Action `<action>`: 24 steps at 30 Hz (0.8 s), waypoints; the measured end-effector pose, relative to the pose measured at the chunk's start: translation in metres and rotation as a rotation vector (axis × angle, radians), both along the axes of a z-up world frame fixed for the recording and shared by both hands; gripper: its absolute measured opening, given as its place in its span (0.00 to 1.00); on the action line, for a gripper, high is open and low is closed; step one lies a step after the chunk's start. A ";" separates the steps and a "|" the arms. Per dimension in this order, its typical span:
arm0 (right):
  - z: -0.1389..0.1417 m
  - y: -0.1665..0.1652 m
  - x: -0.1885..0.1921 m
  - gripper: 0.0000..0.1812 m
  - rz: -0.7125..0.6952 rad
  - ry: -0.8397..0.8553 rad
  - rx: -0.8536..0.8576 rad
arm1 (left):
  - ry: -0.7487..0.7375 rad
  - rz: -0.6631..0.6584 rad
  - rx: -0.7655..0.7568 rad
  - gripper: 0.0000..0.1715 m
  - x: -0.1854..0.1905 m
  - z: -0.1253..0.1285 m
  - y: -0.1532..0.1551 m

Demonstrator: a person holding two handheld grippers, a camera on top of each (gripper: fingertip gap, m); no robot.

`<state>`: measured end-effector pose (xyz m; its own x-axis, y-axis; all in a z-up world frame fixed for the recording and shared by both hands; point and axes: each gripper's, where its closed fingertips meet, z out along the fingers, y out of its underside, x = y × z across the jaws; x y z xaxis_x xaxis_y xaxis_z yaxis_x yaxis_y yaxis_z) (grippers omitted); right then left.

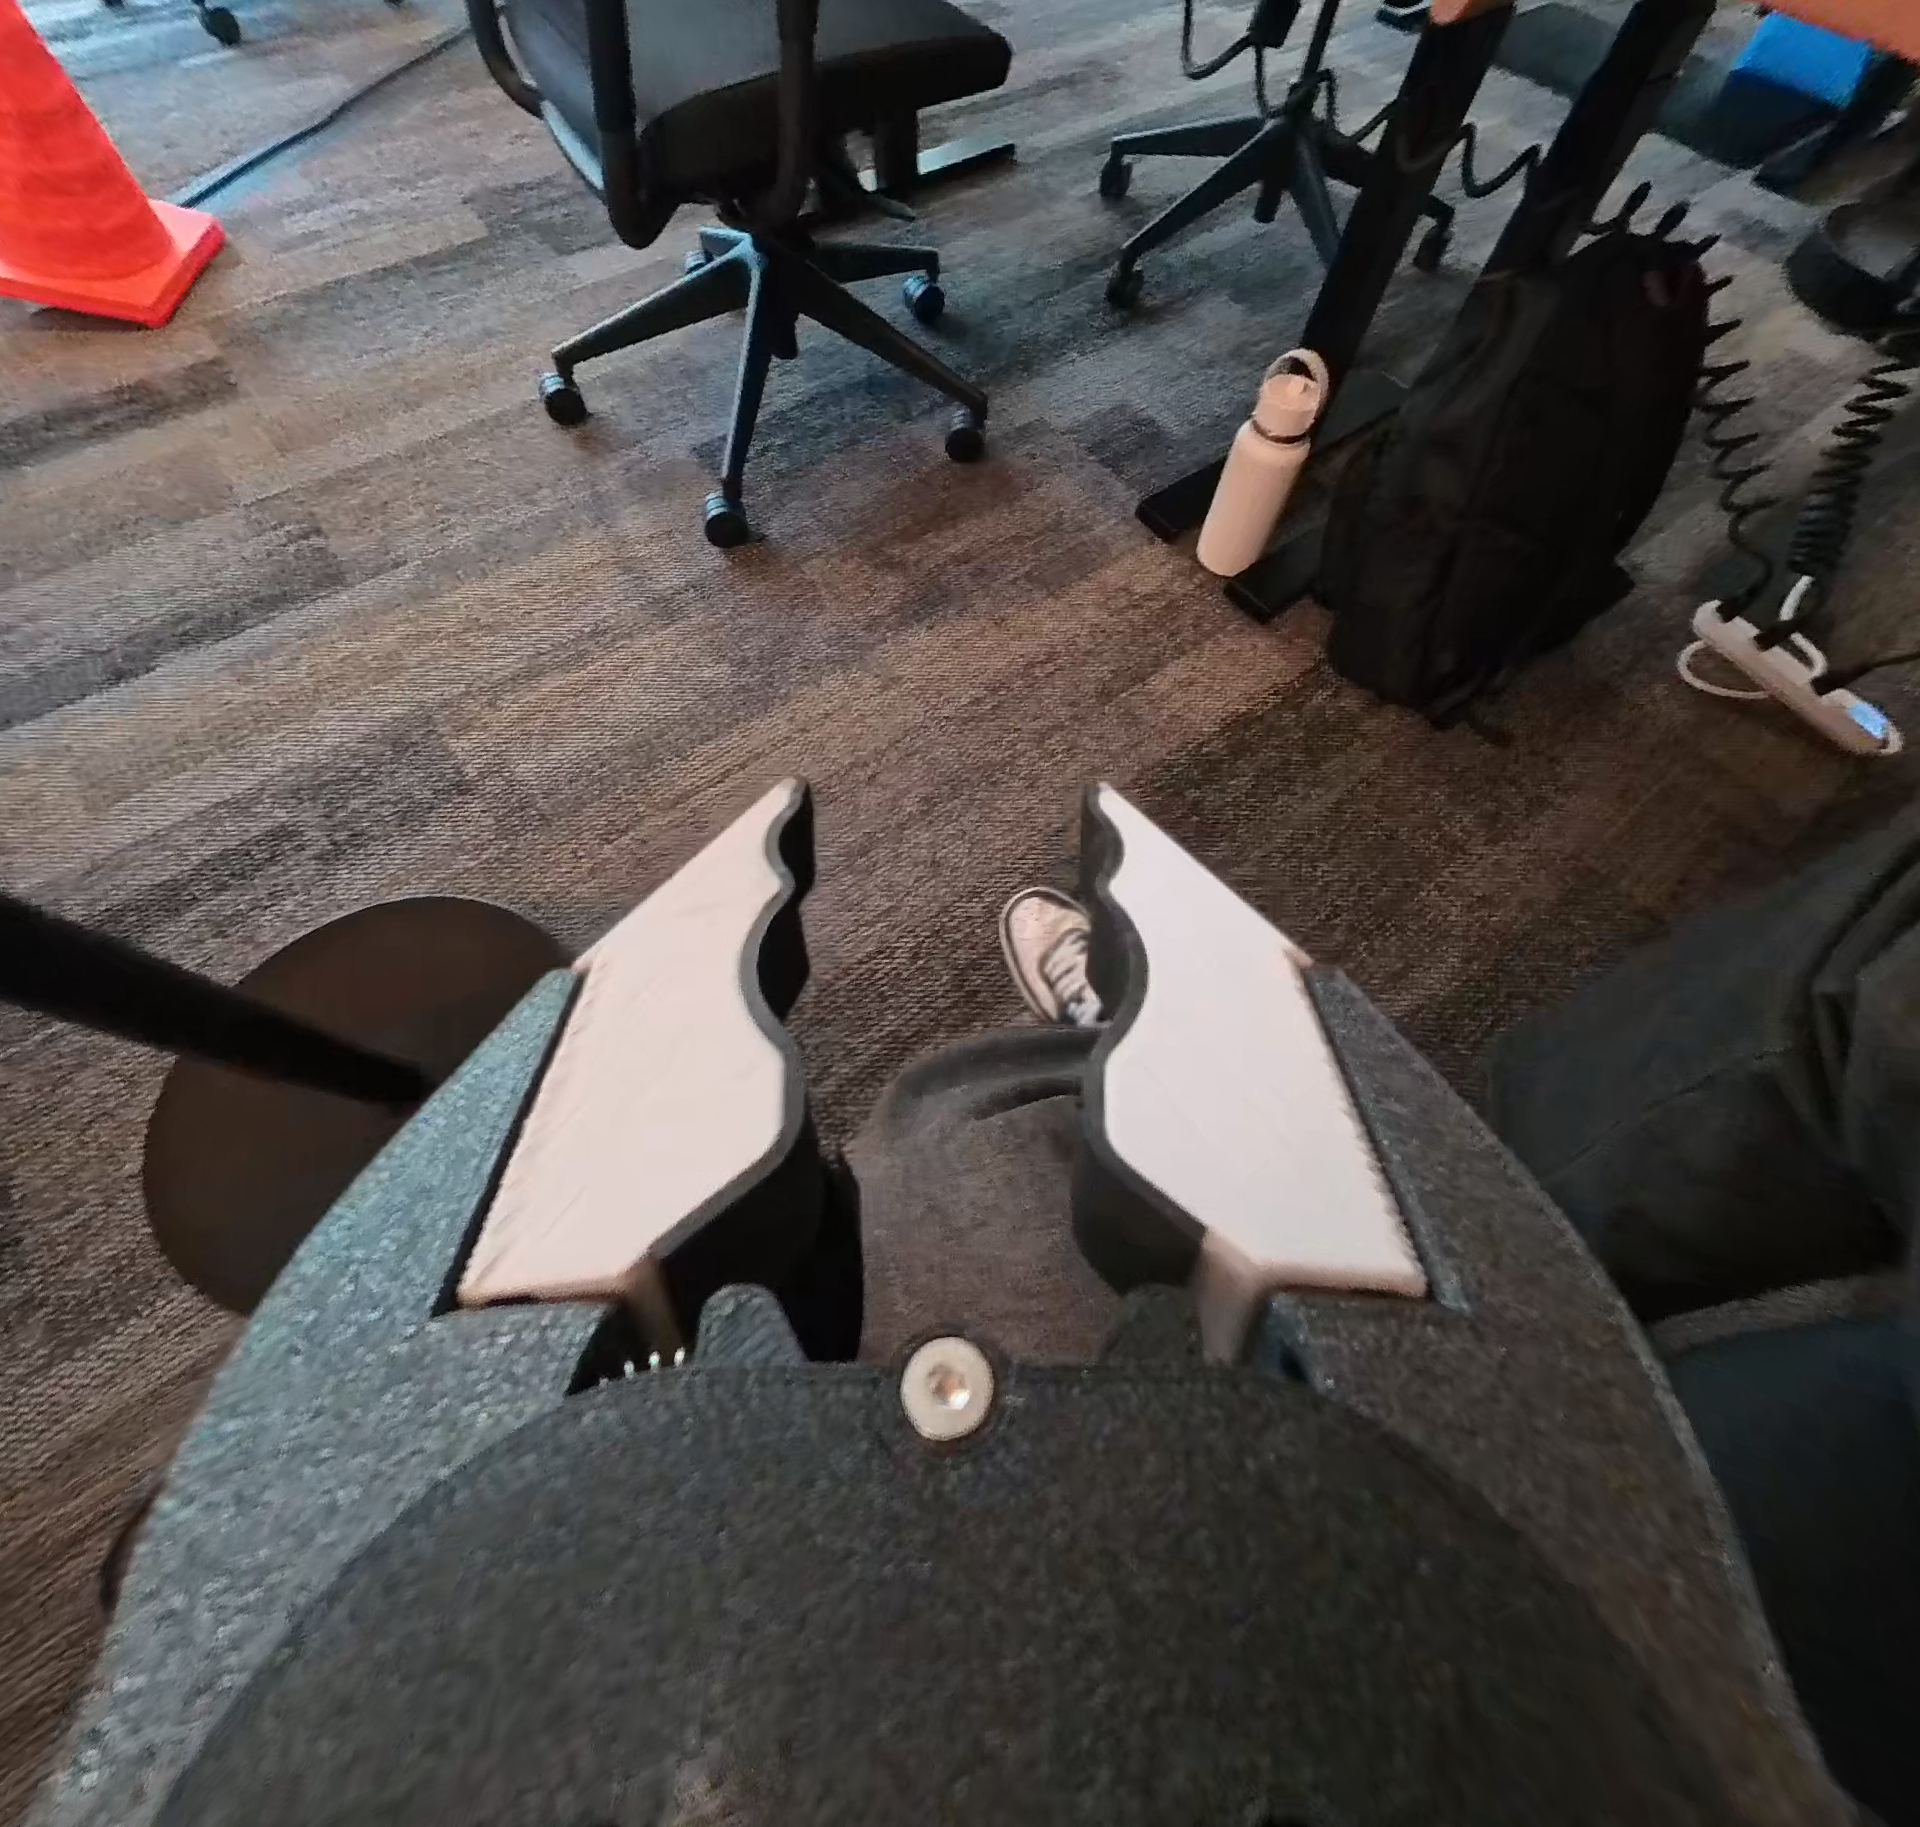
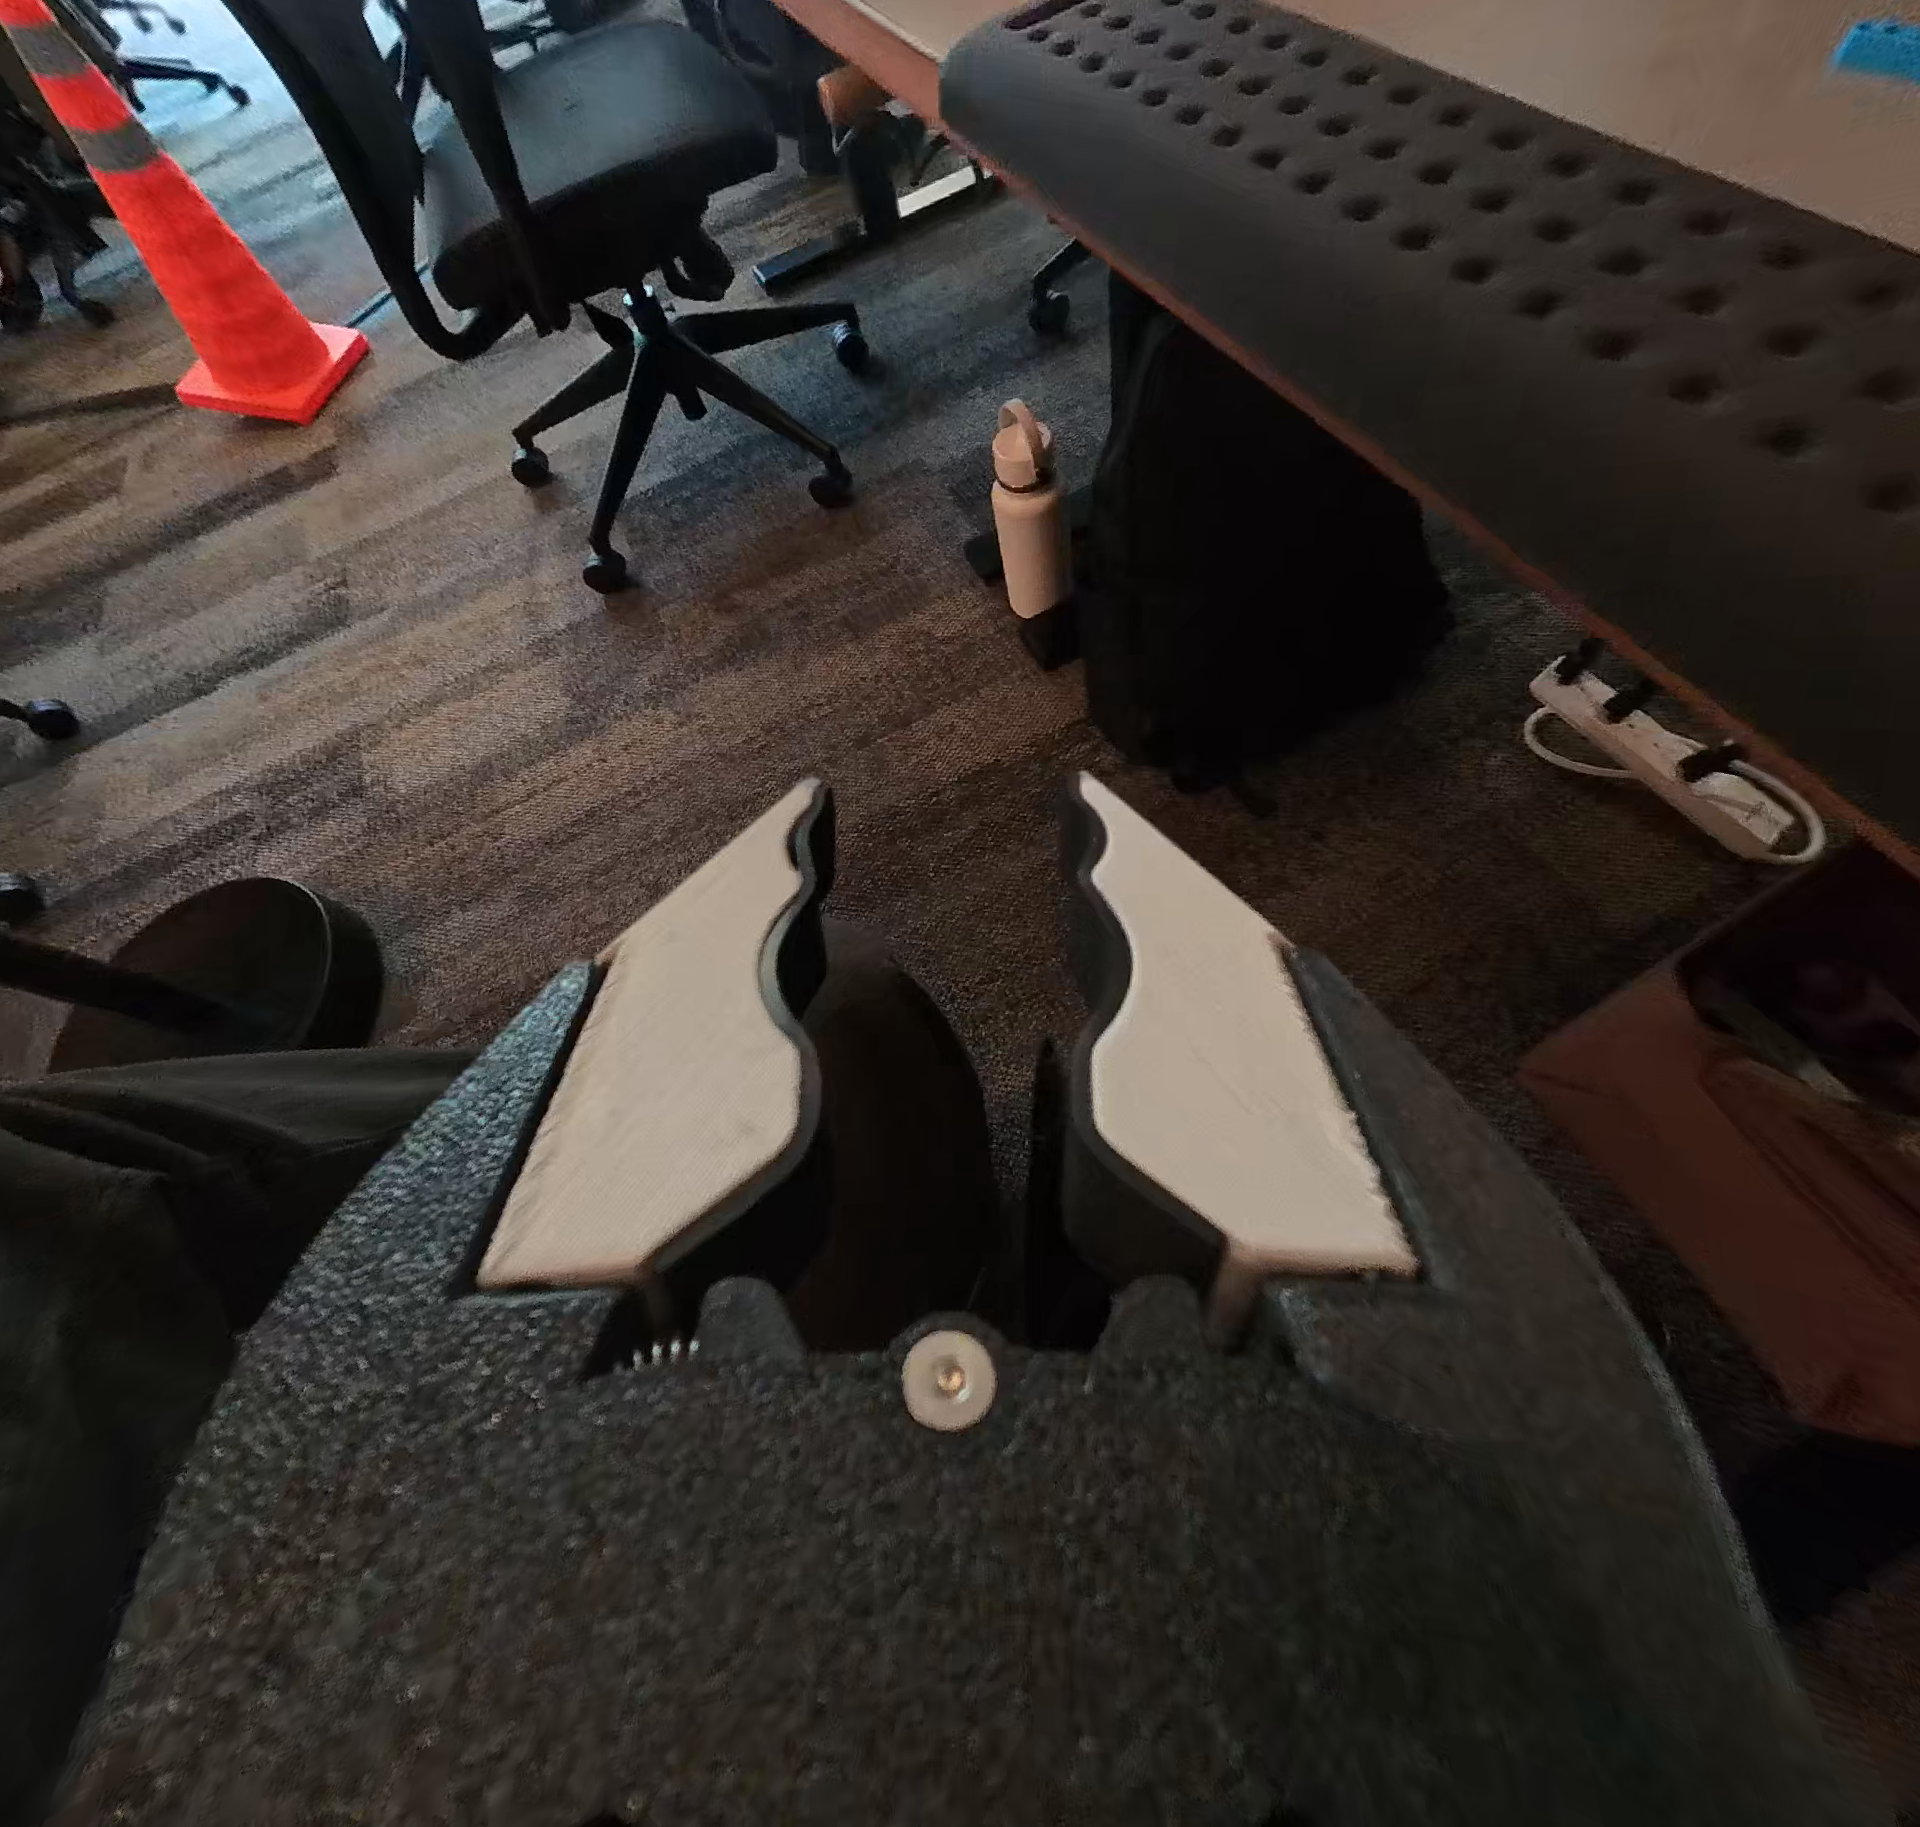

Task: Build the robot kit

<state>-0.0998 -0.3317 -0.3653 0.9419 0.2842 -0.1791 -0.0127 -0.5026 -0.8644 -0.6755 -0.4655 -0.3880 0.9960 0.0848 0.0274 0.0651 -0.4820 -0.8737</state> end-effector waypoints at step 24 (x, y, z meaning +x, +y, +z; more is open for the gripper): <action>-0.024 -0.143 0.181 0.27 -0.293 -0.271 -0.140 | 0.018 -0.469 0.003 0.30 0.217 0.005 0.098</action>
<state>0.0812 -0.4748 -0.3895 0.9976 -0.0125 0.0684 0.0456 -0.6247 -0.7795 -0.4586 -0.3678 -0.3834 0.9271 -0.3746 0.0093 -0.1744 -0.4534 -0.8741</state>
